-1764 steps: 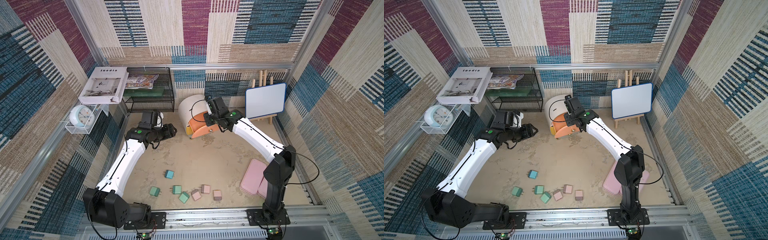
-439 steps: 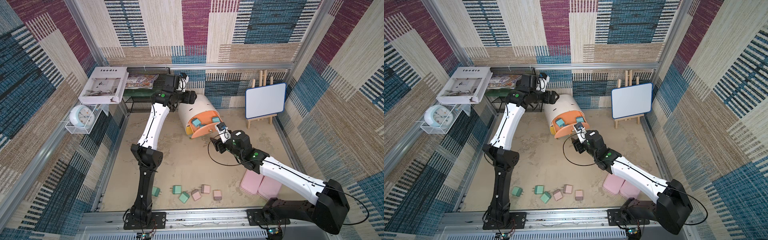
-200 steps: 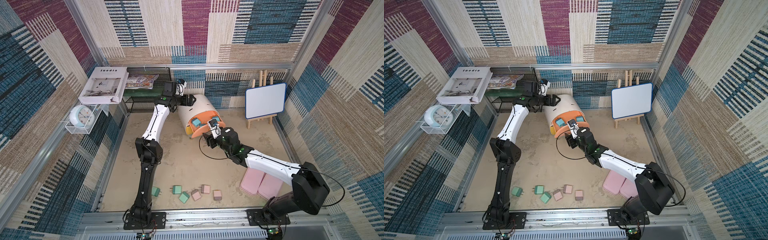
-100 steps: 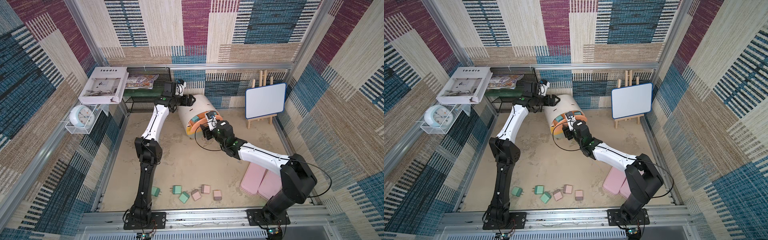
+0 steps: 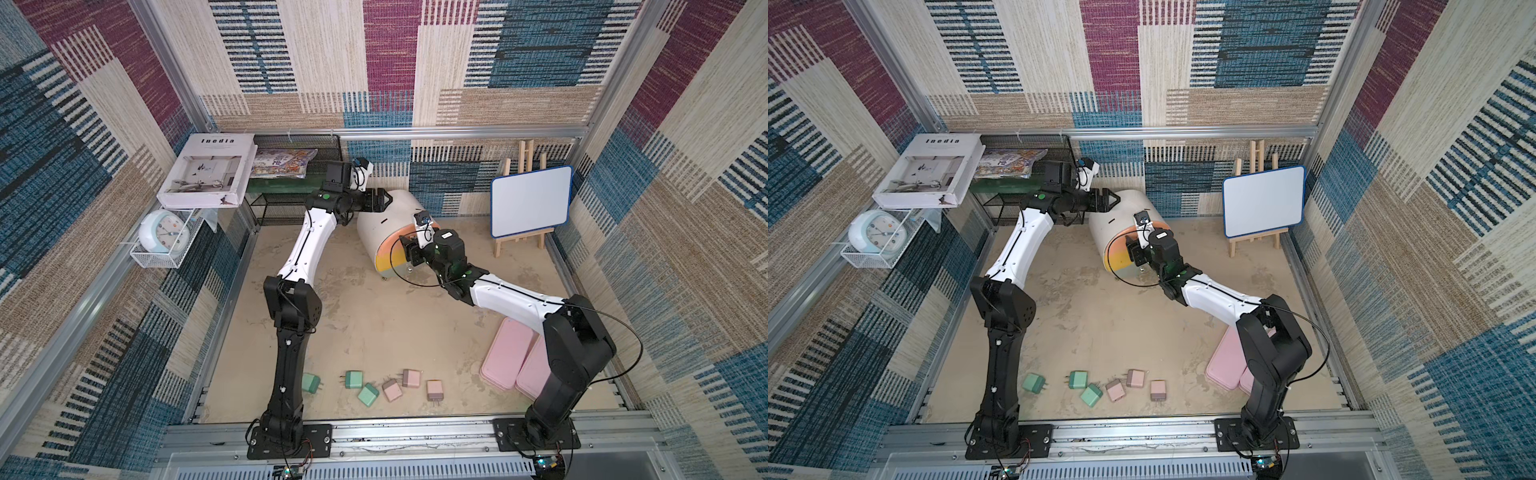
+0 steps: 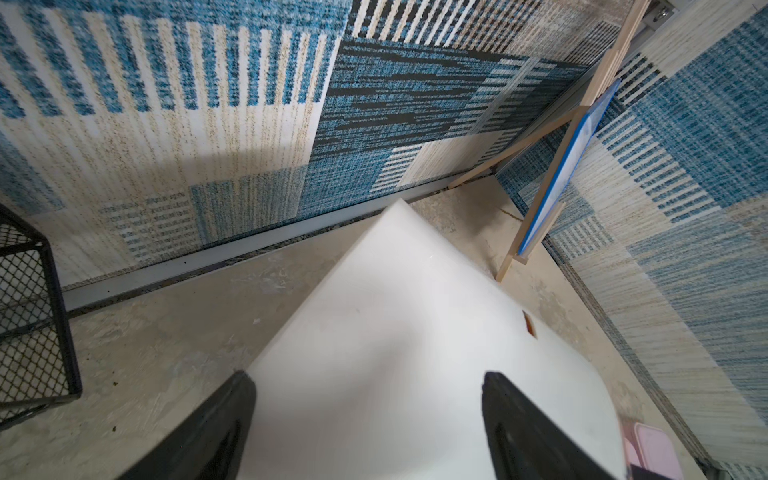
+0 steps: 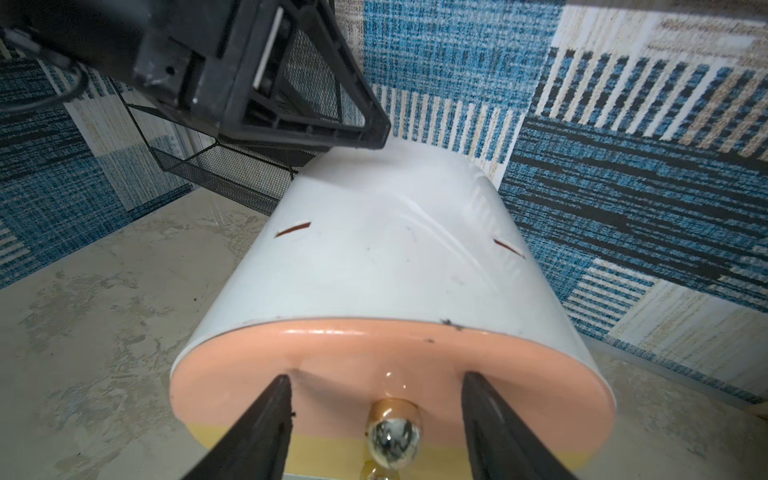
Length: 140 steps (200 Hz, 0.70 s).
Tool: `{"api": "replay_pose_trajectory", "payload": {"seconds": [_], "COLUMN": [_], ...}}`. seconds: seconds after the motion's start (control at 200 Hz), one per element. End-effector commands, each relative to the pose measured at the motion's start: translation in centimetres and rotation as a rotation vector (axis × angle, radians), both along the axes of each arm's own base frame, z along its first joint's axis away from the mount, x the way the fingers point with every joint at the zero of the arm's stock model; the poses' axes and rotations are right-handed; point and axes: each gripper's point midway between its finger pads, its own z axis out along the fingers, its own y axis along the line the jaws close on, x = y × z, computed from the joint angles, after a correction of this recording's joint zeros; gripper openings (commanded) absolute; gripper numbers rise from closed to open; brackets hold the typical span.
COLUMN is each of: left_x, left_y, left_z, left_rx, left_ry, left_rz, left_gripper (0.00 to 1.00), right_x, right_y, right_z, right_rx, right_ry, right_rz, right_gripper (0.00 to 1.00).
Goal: Place the plugs into the drawer by color
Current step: Close the drawer in the storage box.
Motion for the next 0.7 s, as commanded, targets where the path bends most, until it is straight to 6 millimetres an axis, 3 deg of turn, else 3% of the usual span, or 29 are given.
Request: {"api": "replay_pose_trajectory", "payload": {"seconds": [0.0, 0.165, 0.346, 0.521, 0.696], "left_x": [-0.9, -1.7, -2.4, -3.2, -3.7], "left_y": [-0.4, -0.1, 2.2, 2.1, 1.1], "left_z": [0.2, 1.2, 4.4, 4.8, 3.5], "left_rx": [-0.012, 0.001, 0.056, 0.033, 0.034], "left_ry": [0.022, 0.017, -0.029, -0.002, 0.029], "left_rz": [-0.024, -0.006, 0.104, 0.103, 0.054], "left_gripper": [0.88, 0.83, 0.83, 0.84, 0.83], "right_x": [0.4, 0.2, -2.8, -5.0, -4.2], "right_y": [0.4, 0.2, -1.4, -2.7, -3.8], "right_z": [1.4, 1.6, 2.1, -0.5, -3.6], "right_rx": [0.061, 0.064, 0.13, 0.297, 0.46], "right_ry": [-0.032, -0.019, 0.011, 0.139, 0.282], "right_rz": [0.024, 0.041, 0.065, 0.112, 0.13], "right_gripper": [0.68, 0.68, 0.69, 0.68, 0.65]}}
